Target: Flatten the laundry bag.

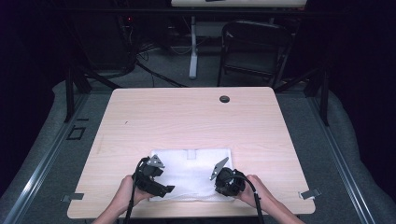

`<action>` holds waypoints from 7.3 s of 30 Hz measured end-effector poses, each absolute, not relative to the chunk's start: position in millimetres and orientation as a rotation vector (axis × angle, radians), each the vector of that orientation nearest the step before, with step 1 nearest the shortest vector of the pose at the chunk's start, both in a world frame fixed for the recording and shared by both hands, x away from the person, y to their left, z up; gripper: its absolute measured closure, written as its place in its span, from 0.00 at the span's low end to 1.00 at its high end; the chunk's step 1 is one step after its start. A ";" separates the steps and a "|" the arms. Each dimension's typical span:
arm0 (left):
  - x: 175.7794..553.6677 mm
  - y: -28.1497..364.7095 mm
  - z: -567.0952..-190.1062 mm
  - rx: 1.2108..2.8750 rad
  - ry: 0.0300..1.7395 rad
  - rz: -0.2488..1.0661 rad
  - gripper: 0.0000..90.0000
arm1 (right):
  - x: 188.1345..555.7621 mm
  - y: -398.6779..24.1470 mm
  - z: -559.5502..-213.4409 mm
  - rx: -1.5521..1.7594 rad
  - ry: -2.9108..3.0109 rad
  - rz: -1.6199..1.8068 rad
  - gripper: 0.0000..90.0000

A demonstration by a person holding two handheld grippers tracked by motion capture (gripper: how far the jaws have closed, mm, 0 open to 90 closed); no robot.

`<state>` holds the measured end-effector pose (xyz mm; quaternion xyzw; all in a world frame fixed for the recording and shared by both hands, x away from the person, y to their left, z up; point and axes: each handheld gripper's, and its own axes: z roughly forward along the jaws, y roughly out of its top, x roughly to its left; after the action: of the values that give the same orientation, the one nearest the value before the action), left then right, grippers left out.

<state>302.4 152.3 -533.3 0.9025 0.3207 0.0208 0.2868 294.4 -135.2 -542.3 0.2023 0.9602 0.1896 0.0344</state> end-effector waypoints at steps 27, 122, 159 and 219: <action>294.6 143.7 -526.6 2.357 0.799 0.028 0.17 | 303.4 -149.4 -511.5 0.758 2.822 0.776 0.99; 284.2 150.7 -515.3 2.361 0.765 0.241 0.64 | 304.6 -164.5 -476.6 0.949 2.633 0.979 0.98; 333.4 145.5 -451.5 2.249 0.846 0.314 0.98 | 323.3 -184.1 -455.4 0.999 2.534 0.975 0.94; 439.3 127.6 -452.2 2.195 1.087 0.443 0.98 | 296.0 -139.0 -554.6 0.744 2.965 0.661 1.00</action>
<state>439.3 127.6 -452.2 0.8353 0.4138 0.1686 0.3204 296.0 -139.0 -554.6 0.2378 0.9480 0.2114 0.0070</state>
